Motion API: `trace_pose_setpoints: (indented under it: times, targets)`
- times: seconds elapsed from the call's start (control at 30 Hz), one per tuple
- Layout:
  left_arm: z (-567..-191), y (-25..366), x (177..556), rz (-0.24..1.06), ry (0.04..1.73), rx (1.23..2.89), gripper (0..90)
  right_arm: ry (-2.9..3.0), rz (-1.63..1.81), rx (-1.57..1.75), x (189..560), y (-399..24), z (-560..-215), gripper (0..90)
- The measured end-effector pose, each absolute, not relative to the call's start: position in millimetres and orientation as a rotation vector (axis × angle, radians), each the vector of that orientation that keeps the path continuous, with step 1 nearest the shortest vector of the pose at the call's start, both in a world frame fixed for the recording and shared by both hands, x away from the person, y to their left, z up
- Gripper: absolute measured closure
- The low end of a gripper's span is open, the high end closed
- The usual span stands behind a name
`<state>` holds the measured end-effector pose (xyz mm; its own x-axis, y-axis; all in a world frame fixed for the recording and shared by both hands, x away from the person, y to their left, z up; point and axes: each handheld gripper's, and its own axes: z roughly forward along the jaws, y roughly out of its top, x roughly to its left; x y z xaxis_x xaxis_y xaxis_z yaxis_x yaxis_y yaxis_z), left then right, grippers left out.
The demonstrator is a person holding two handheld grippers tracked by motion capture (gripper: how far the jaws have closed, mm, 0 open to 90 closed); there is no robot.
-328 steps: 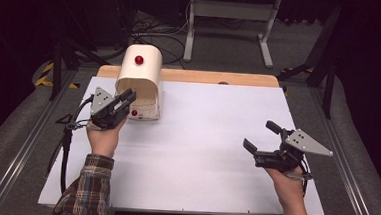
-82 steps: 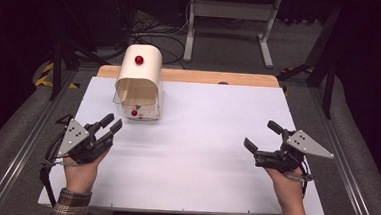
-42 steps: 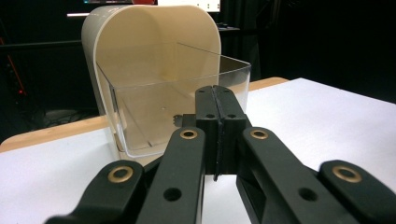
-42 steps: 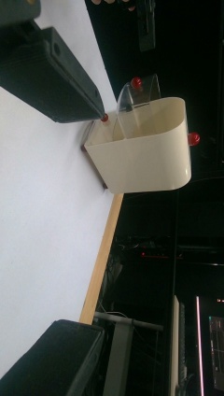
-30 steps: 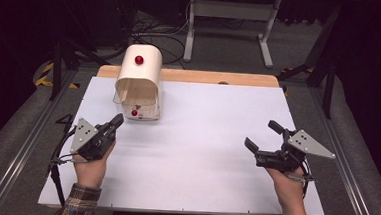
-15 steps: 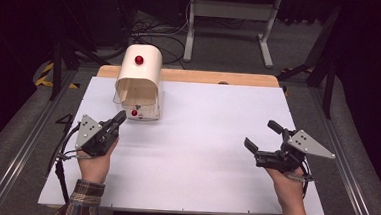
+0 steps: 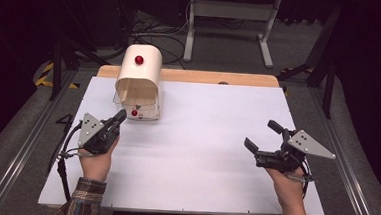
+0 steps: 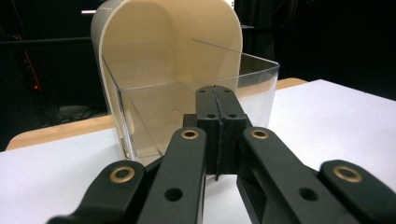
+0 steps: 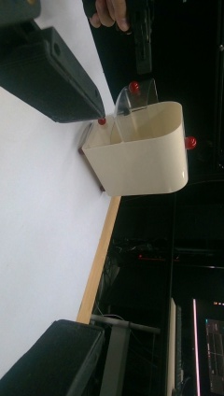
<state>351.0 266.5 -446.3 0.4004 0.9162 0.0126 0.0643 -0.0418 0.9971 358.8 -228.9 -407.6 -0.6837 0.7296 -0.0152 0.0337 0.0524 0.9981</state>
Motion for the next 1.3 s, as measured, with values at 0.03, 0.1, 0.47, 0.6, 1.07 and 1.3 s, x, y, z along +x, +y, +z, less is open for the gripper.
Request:
trace_pose_setpoints:
  times: [0.03,0.1,0.47,0.6,1.07,1.3]
  targets:
    - [-446.6,266.5,351.6,0.885,0.938,1.449,90.0,1.797,1.684,0.768,358.7,-229.1,-407.6,0.1]
    - [-447.0,266.9,352.7,0.886,0.945,1.447,90.0,1.793,1.686,0.766,358.9,-229.6,-407.4,0.1]
    - [-448.8,266.7,357.1,0.884,0.953,1.441,90.0,1.794,1.683,0.765,358.8,-230.1,-407.1,0.1]
    - [-449.4,266.6,359.1,0.885,0.960,1.441,90.0,1.793,1.680,0.768,358.9,-229.8,-407.2,0.1]
    - [-452.2,266.6,365.5,0.876,0.988,1.448,90.0,1.795,1.678,0.774,359.3,-229.8,-407.5,0.1]
    - [-453.2,266.3,366.9,0.885,0.986,1.453,90.0,1.796,1.680,0.774,359.4,-229.8,-407.6,0.1]
